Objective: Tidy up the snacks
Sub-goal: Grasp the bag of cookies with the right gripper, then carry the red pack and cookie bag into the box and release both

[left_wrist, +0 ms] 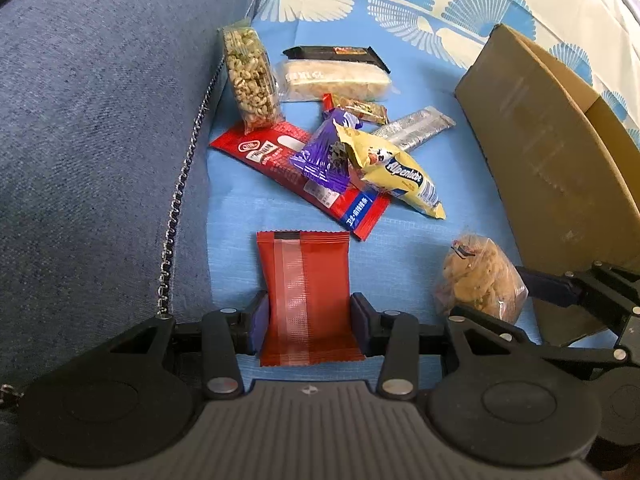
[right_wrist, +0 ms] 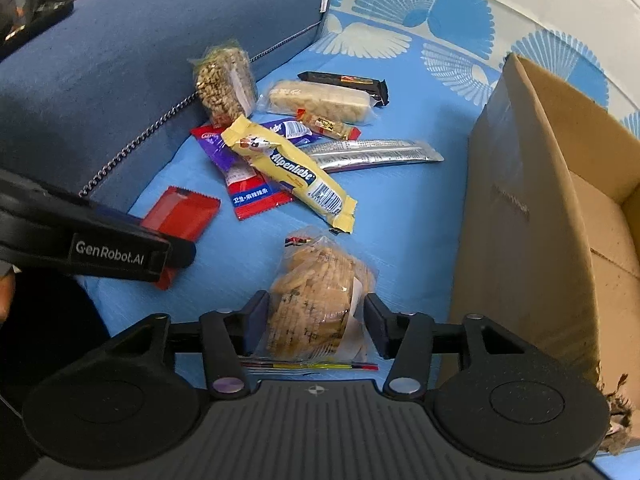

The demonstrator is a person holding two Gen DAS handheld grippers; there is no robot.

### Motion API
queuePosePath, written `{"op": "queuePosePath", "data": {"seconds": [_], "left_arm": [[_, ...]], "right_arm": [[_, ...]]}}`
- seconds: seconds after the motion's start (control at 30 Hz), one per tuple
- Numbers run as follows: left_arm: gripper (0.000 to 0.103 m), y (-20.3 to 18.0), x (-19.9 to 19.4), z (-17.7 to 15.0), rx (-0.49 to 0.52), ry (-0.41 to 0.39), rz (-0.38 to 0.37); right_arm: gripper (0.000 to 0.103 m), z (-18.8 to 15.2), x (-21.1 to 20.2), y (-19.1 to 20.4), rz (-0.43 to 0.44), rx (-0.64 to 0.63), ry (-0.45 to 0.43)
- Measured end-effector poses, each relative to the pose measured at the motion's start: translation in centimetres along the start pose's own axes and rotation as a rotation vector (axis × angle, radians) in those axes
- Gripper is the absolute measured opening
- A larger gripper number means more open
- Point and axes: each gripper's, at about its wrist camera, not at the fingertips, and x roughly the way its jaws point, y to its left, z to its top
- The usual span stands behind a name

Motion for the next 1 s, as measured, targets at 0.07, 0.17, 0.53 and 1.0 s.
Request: {"op": "queuePosePath", "data": {"seconds": [0.07, 0.17, 0.53, 1.0], "left_arm": [[0.051, -0.1, 0.2, 0.1, 0.006, 0.012, -0.004], [0.051, -0.1, 0.4, 0.1, 0.010, 0.021, -0.008], [0.046, -0.2, 0.1, -0.1, 0.009, 0.001, 0.003], [0.046, 1.1, -3.3, -0.9, -0.047, -0.188, -0.164]], "right_arm": [[0.057, 0.0, 0.1, -0.2, 0.007, 0.014, -0.001], [0.057, -0.2, 0.6, -0.4, 0.011, 0.023, 0.009], [0.050, -0.6, 0.4, -0.4, 0.017, 0.016, -0.003], [0.047, 3.3, -9.7, -4.5, 0.055, -0.019, -0.212]]}}
